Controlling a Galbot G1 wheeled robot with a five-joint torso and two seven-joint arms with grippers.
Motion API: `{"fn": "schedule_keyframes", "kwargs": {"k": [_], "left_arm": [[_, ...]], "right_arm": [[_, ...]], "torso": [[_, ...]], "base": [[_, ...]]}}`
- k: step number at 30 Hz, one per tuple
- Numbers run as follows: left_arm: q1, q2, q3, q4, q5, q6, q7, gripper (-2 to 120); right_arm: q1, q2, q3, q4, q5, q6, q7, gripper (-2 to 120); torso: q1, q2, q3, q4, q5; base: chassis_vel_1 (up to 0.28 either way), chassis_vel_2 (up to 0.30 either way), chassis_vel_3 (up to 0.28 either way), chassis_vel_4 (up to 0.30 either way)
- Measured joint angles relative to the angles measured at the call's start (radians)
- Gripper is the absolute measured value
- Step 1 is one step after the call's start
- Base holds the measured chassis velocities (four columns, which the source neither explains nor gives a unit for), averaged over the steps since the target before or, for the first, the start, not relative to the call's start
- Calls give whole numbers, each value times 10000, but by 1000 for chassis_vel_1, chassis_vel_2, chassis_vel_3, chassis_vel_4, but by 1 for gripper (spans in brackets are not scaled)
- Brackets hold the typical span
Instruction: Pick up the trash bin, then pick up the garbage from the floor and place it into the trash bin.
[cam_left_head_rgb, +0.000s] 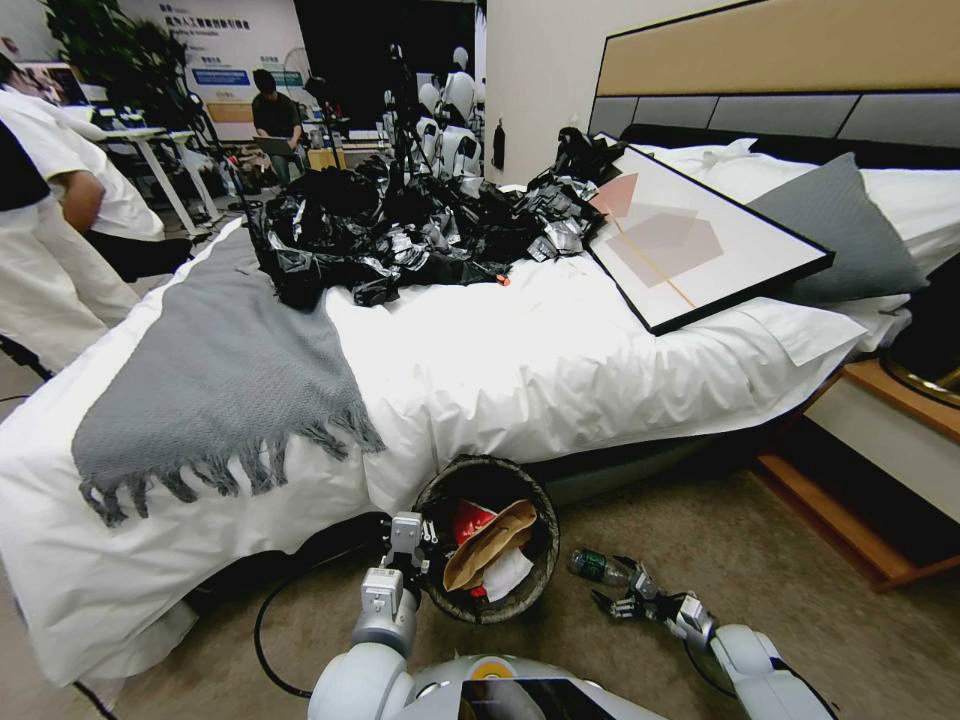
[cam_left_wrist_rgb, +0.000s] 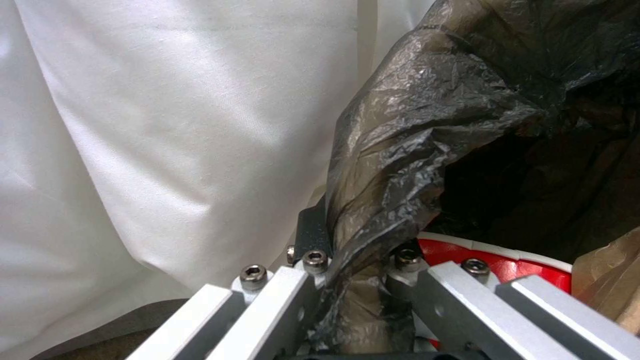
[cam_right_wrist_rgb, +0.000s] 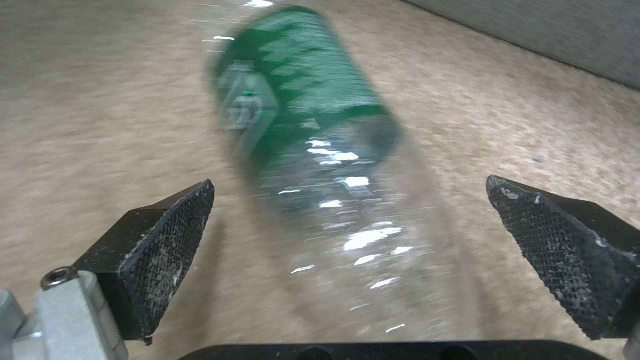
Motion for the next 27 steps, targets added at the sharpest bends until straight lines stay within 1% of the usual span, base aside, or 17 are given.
{"fn": "schedule_keyframes", "kwargs": {"k": [4,7,8,9,11,12,13,15,16,17,20,21,24,25,26,27], "left_arm": [[35,-31,-13,-4,50,-6,-2,0],[38,-36,-16,-6,52,-7,-2,0],[39,-43,-26,-14,55,-7,-2,0],[39,-43,-26,-14,55,-7,-2,0],[34,-45,-27,-14,54,-6,-3,0],[26,-45,-27,-11,55,-7,-3,0],[26,-45,-27,-11,55,-7,-3,0],[9,-40,-23,-4,55,-7,-3,0],[-2,-35,-22,2,55,-7,-3,0],[-2,-35,-22,2,55,-7,-3,0],[-10,-33,-10,8,56,-7,-4,0],[-10,-33,-10,8,56,-7,-4,0],[-12,-33,-4,13,55,-7,-4,0],[-12,-33,-4,13,55,-7,-4,0],[-11,-32,-4,14,56,-7,-4,0],[-11,-32,-4,15,56,-7,-4,0]], "right_arm": [[322,88,-36,-471,159,0,-112,99],[337,116,-39,-521,196,3,-112,98],[291,174,-67,-570,377,20,-93,94],[291,174,-67,-570,377,20,-93,94],[199,184,-71,-492,459,20,-65,89],[124,183,-69,-388,512,21,-46,85],[124,183,-69,-388,512,21,-46,85],[1,182,-50,-209,568,19,-29,76],[-56,182,-34,-141,590,19,-17,69],[-56,182,-34,-141,590,19,-17,69],[-138,191,-15,-48,608,19,44,56],[-138,191,-15,-48,608,19,44,56],[-194,219,13,-10,618,39,82,43],[-194,219,13,-10,618,39,82,43],[-222,228,22,7,638,56,91,37],[-236,231,26,15,649,70,96,34]], "torso": [[0,0,0,0,0],[0,0,0,2,4],[0,0,0,0,0],[0,0,0,0,0],[0,0,0,-1,1],[0,0,0,-1,0],[0,0,0,-1,0],[0,0,0,1,0],[0,1,0,0,0],[0,1,0,0,0],[0,0,0,1,0],[0,0,0,1,0],[0,0,0,0,1],[0,0,0,0,1],[0,1,0,0,0],[0,1,0,0,0]], "base": [[0,0,0,0],[0,0,0,0],[0,0,0,0],[0,0,0,0],[0,0,0,0],[0,0,0,0],[0,0,0,0],[0,0,0,0],[0,0,0,0],[0,0,0,0],[0,0,0,0],[0,0,0,0],[0,0,0,0],[0,0,0,0],[0,0,0,0],[0,0,0,0]]}}
